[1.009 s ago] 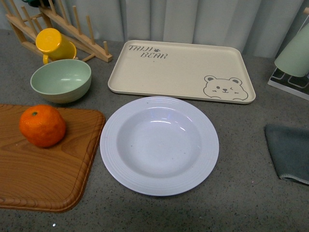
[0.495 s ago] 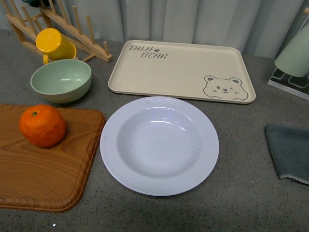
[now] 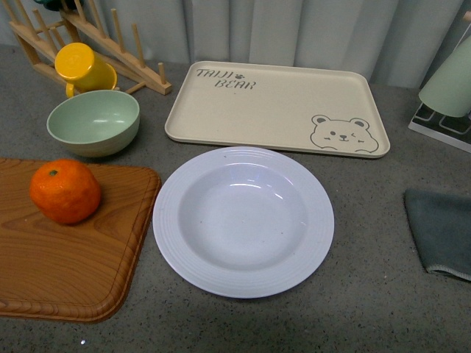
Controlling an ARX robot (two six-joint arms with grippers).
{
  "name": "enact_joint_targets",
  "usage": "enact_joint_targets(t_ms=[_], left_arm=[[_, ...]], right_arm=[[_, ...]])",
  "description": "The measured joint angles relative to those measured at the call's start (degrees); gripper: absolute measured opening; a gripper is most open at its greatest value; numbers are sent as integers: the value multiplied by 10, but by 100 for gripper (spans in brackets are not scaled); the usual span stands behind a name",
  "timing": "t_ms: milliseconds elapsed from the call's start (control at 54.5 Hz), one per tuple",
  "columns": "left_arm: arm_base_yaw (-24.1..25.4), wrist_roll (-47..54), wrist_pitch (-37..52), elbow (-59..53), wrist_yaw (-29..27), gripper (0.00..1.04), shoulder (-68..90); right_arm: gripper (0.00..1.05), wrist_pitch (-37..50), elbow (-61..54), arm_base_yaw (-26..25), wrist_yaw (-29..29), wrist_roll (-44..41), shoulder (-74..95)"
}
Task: Place orange and plate with both arms
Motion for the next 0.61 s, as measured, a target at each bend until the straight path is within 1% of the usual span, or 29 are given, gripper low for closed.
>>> enact_joint_targets(t_ms=[110,147,183,202,238,257,275,293,312,367,403,458,532,569,605], left_arm=[[0,0,0,0,0,98,0],[-6,-4,1,0,-19,98,3],[-38,-18,15,0,-124,98,23],[-46,-23,20,0,-151,98,30],[-70,-39,35,0,-250,98,58],[-72,-46,43,1,-282,98,72],[-72,-49,47,1,-290,98,79],[-68,-56,55,1,-324,98,94],[-61,-63,65,1,-340,98,110],[-39,-74,99,1,-343,98,152],[-23,-80,133,2,-326,98,191],[-5,-85,192,6,-293,98,255],[22,-95,329,41,-229,98,428],[26,-103,367,65,-203,98,506],[27,-109,385,89,-176,98,580]], right_arm=[[95,0,0,0,0,0,0],[95,0,0,0,0,0,0],[95,0,0,0,0,0,0],[95,0,0,0,0,0,0],[95,0,0,0,0,0,0],[95,0,0,1,1,0,0],[95,0,0,0,1,0,0],[95,0,0,0,0,0,0],[95,0,0,0,0,0,0],[95,-1,0,0,0,0,0],[95,-1,0,0,0,0,0],[95,-1,0,0,-1,0,0],[95,-1,0,0,0,0,0],[95,-1,0,0,0,0,0],[95,-1,0,0,0,0,0]])
